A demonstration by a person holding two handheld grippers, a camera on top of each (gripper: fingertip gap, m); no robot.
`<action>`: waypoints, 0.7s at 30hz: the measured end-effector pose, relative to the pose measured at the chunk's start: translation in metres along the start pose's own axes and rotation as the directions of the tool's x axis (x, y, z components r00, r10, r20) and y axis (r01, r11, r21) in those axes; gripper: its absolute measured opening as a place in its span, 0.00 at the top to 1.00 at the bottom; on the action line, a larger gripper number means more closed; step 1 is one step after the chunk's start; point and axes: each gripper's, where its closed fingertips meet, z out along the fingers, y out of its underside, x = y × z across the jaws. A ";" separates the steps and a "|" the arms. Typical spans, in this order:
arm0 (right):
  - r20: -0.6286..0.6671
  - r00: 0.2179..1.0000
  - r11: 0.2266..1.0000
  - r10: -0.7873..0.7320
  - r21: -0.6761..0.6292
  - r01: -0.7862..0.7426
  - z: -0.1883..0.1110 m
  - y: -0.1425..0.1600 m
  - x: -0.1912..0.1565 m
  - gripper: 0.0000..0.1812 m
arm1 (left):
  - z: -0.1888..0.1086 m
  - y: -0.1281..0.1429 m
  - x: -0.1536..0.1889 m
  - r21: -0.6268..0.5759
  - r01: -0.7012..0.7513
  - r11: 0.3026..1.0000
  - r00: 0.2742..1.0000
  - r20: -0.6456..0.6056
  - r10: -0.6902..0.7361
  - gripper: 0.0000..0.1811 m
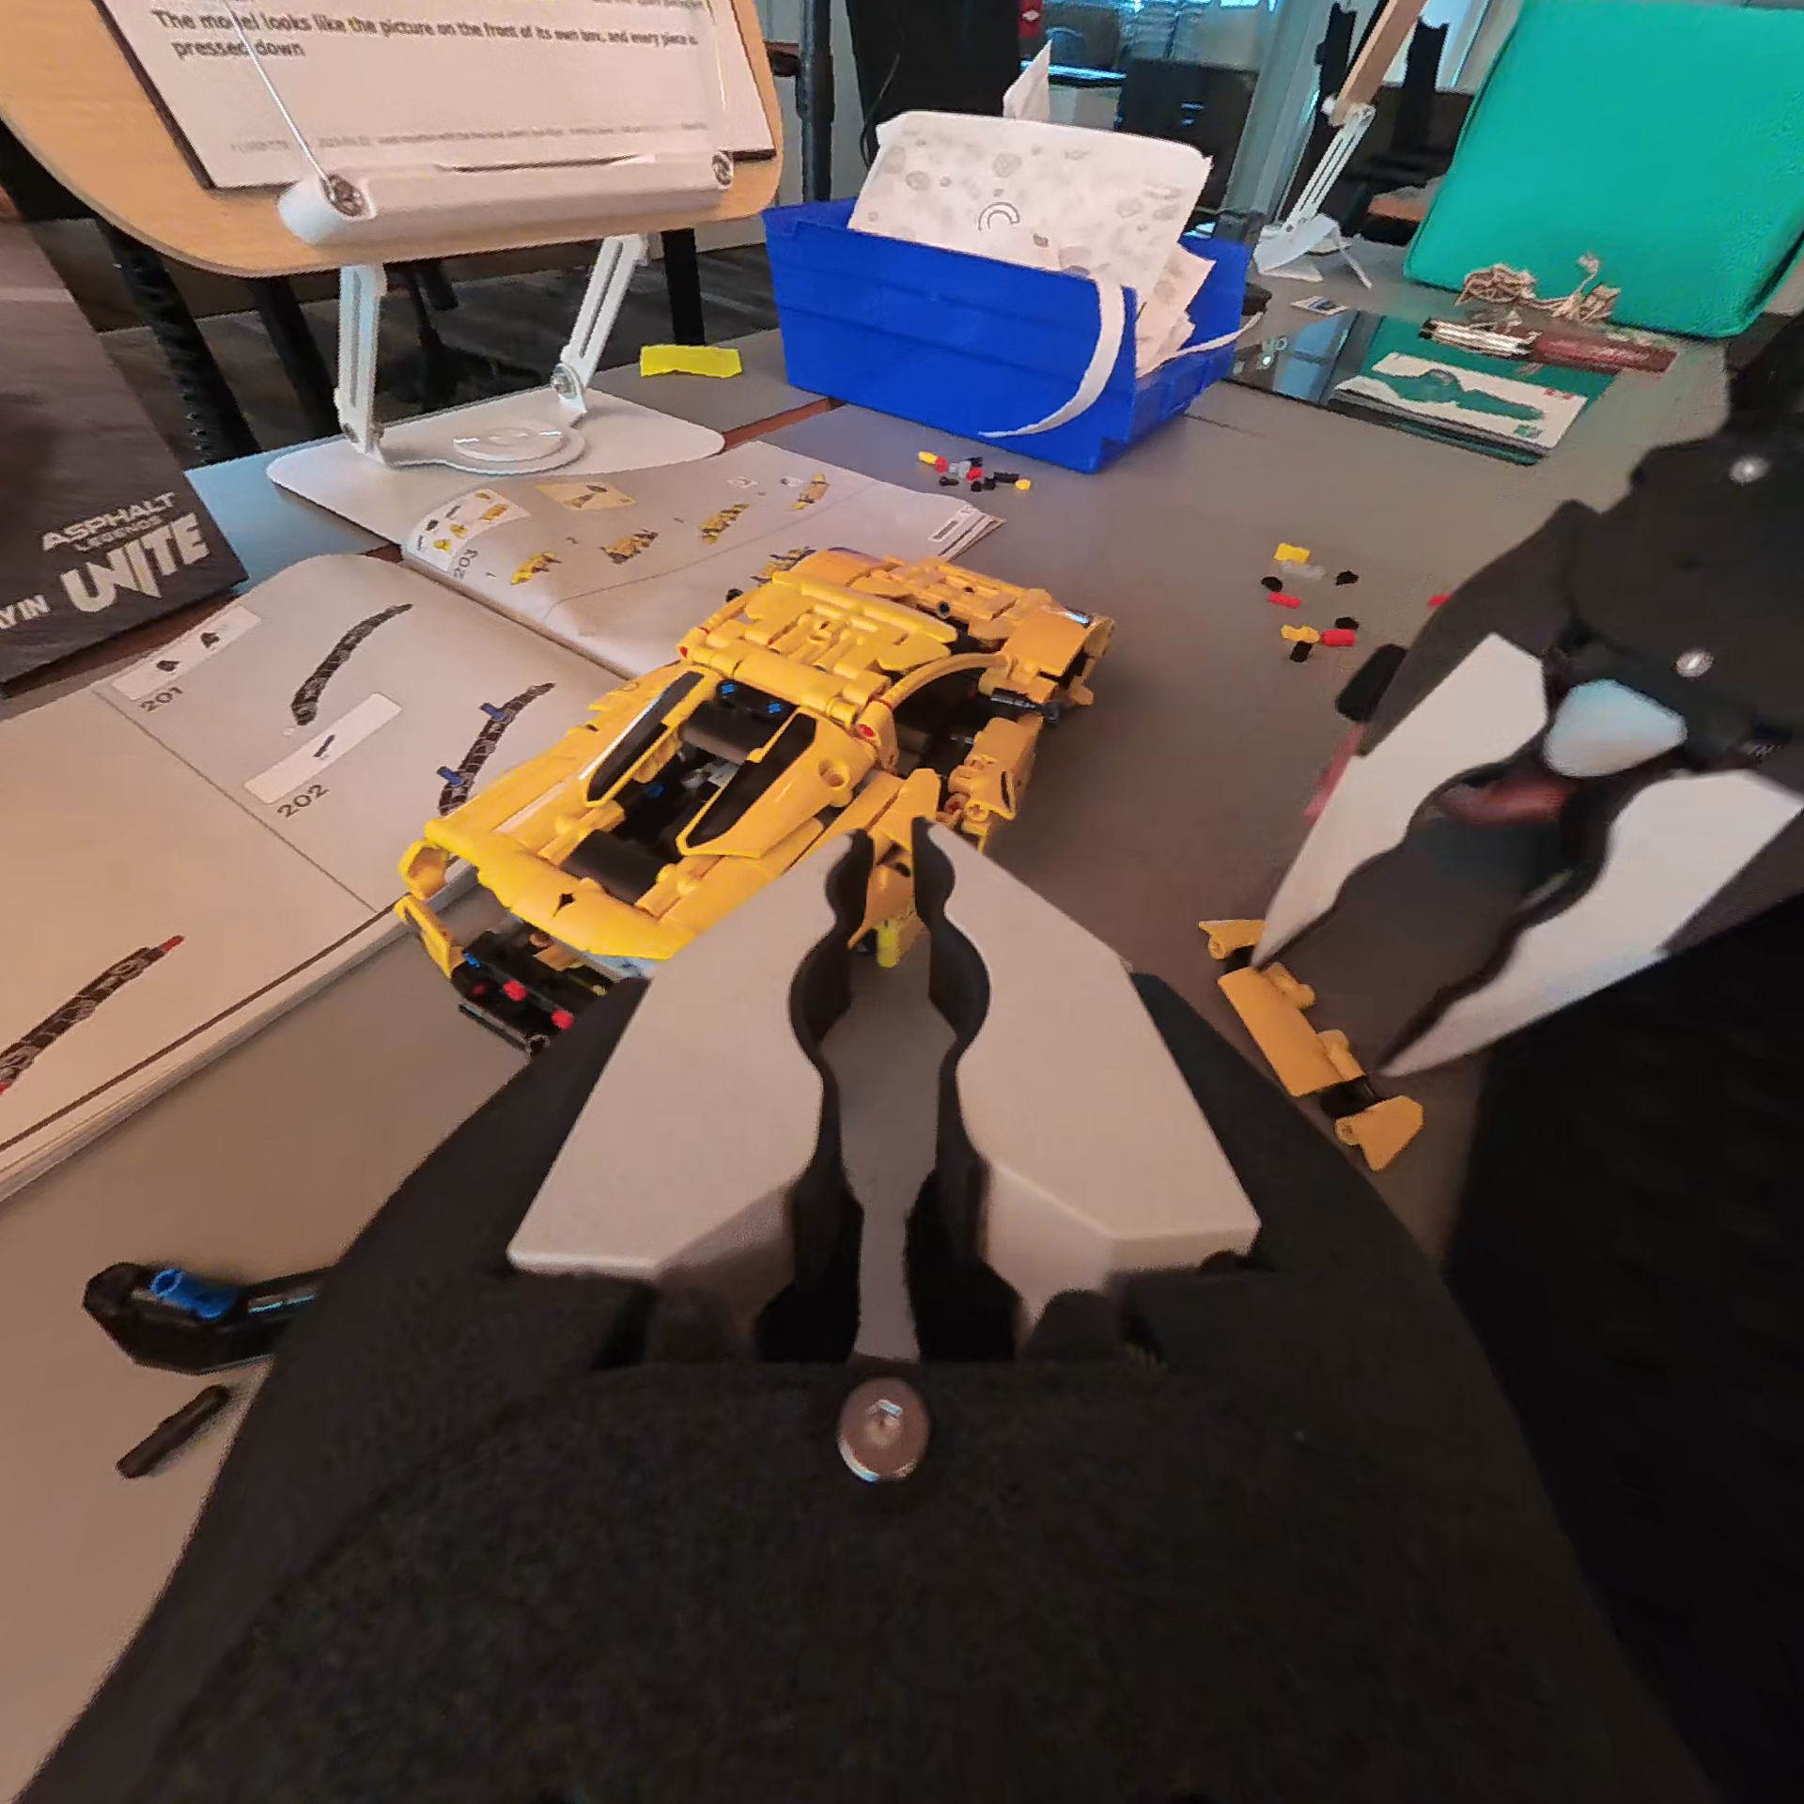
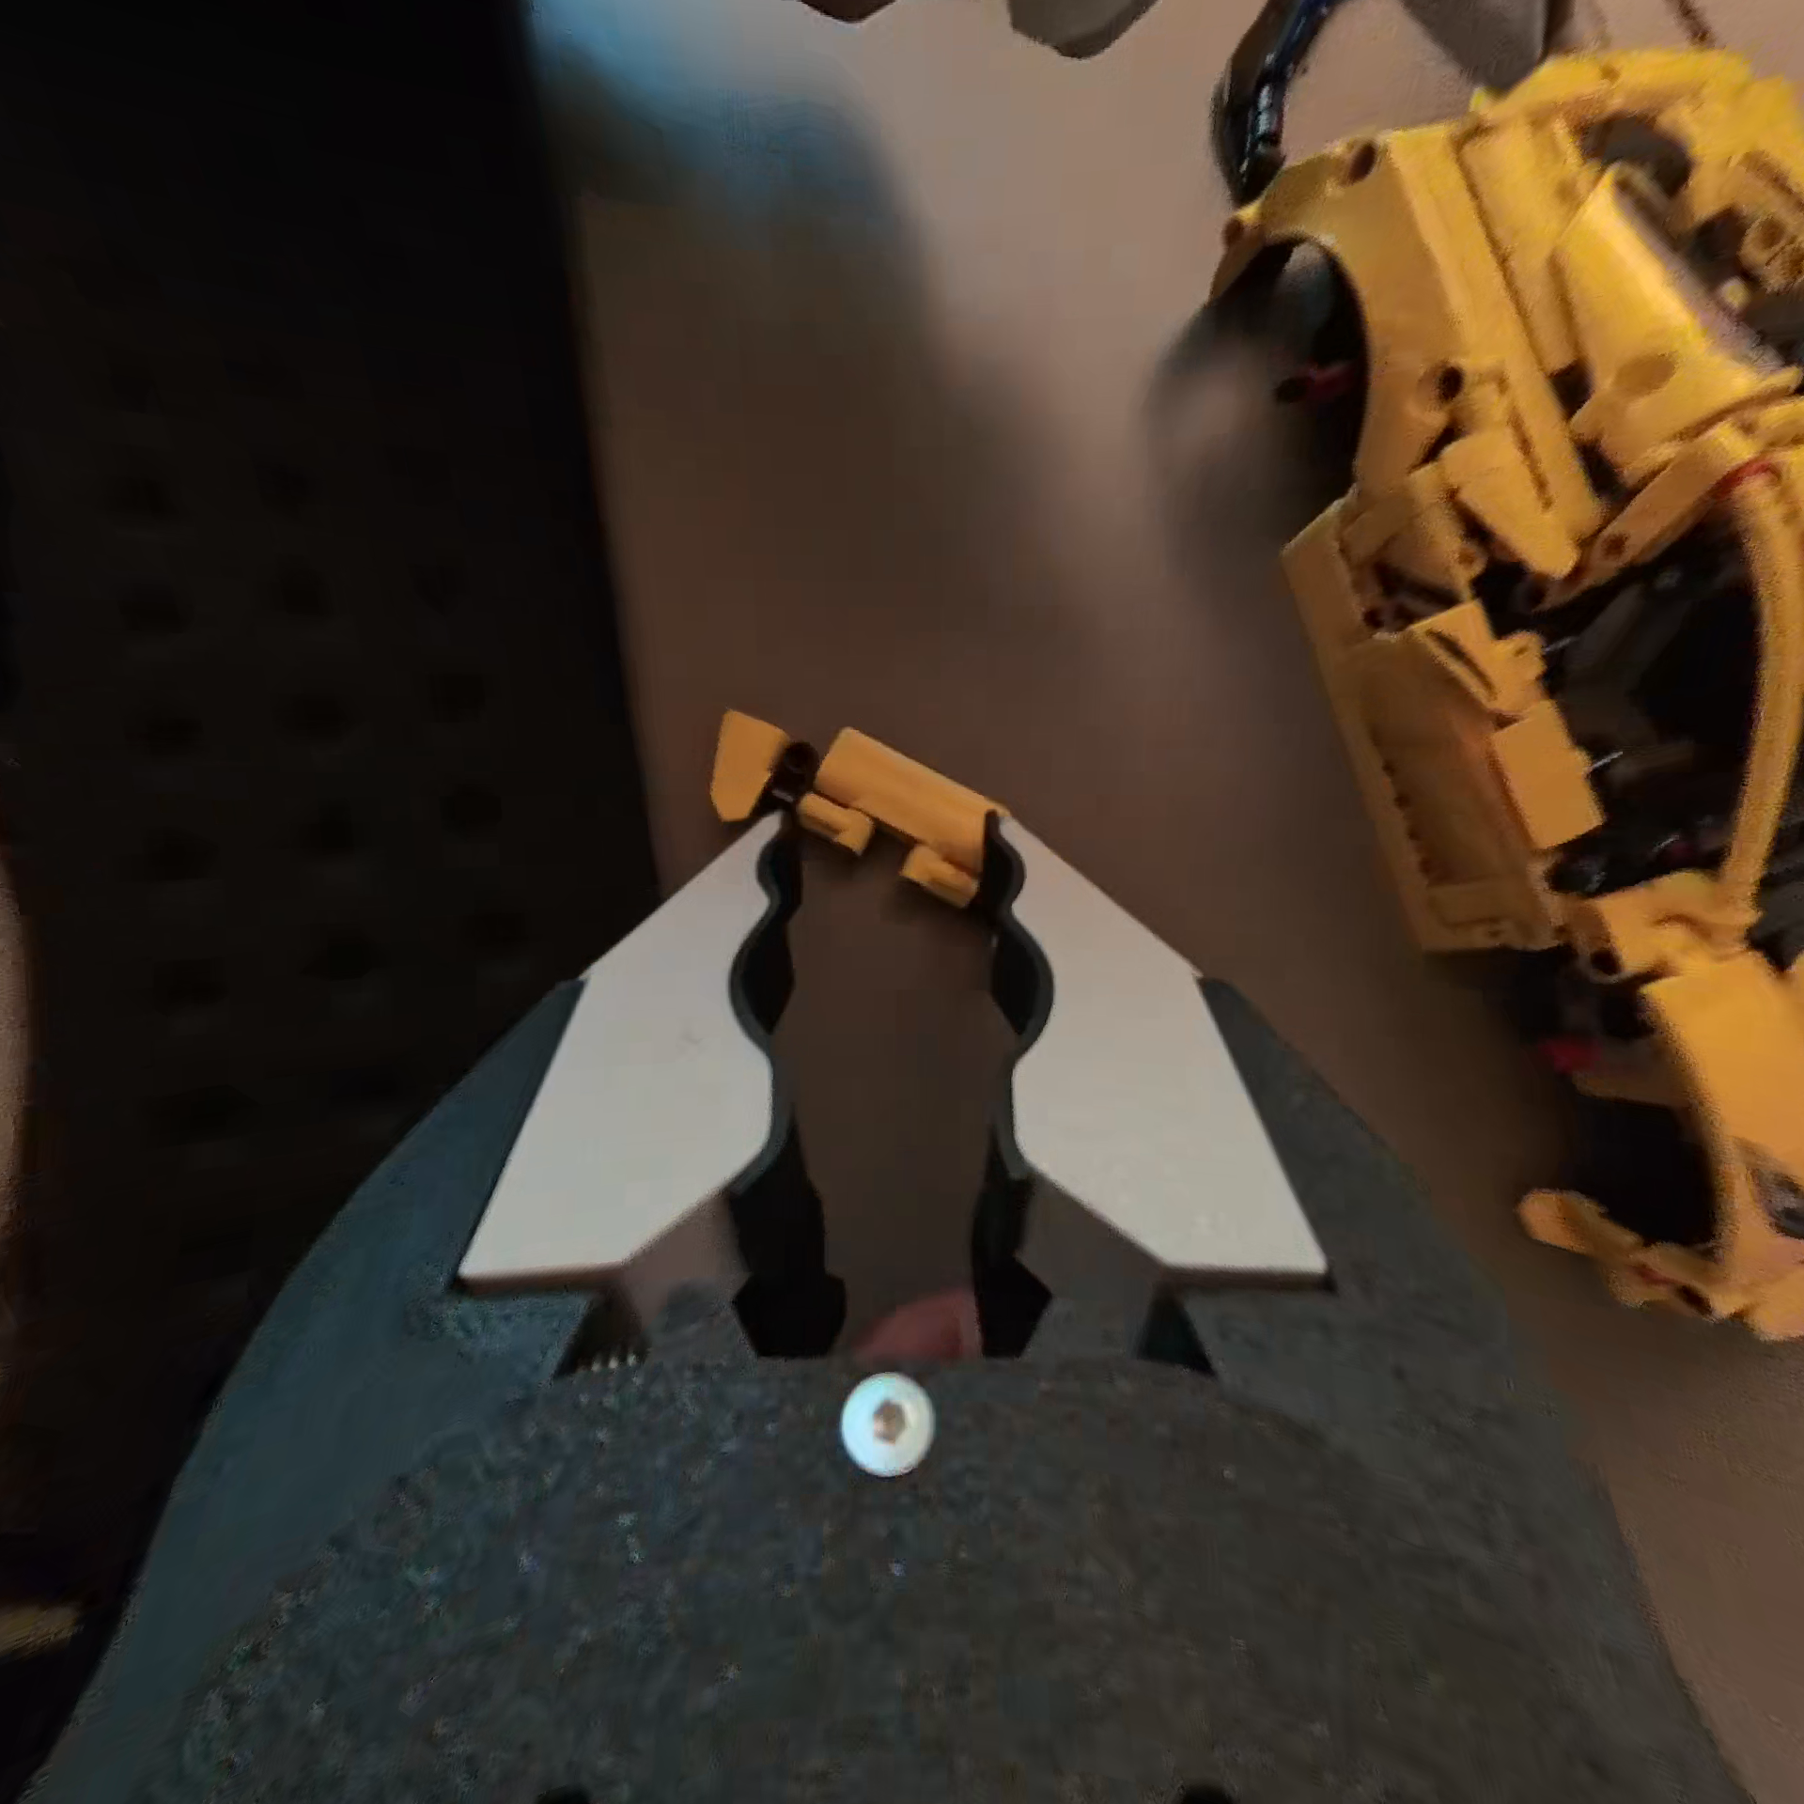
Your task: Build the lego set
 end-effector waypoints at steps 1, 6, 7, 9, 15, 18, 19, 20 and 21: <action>-0.012 1.000 1.000 -0.019 -0.007 0.019 0.001 -0.001 0.003 0.80 | 0.000 -0.001 0.001 0.003 0.000 1.000 1.000 -0.005 0.000 0.96; 0.062 0.988 0.988 -0.143 -0.044 0.146 0.004 0.000 -0.001 0.78 | -0.001 -0.003 0.009 0.009 -0.011 1.000 1.000 -0.028 0.011 0.95; 0.084 0.981 0.981 -0.173 -0.073 0.179 0.005 0.003 -0.001 0.77 | -0.001 -0.003 0.010 0.012 -0.010 1.000 0.999 -0.034 0.011 0.95; 0.133 0.967 0.968 -0.219 -0.093 0.232 0.006 0.002 -0.003 0.76 | -0.001 -0.004 0.012 0.016 -0.007 1.000 0.999 -0.043 0.008 0.96; 0.269 0.936 0.950 -0.228 -0.151 0.274 0.009 0.004 -0.004 0.84 | -0.002 -0.004 0.014 0.013 -0.008 1.000 0.999 -0.051 0.009 0.95; 0.272 0.940 0.967 -0.206 -0.090 0.238 0.008 -0.007 0.000 0.92 | -0.002 -0.004 0.014 0.014 -0.008 1.000 0.999 -0.052 0.009 0.95; 0.261 0.945 0.975 -0.199 -0.042 0.218 0.006 -0.015 0.002 0.95 | -0.002 -0.004 0.014 0.015 -0.007 1.000 0.999 -0.053 0.007 0.96; 0.247 0.951 0.981 -0.188 -0.005 0.195 0.004 -0.021 0.006 0.95 | -0.002 -0.004 0.014 0.017 -0.005 1.000 0.999 -0.054 0.006 0.96; 0.235 0.957 0.985 -0.170 0.019 0.171 0.003 -0.025 0.011 0.95 | -0.002 -0.005 0.014 0.019 -0.002 1.000 0.998 -0.055 0.003 0.96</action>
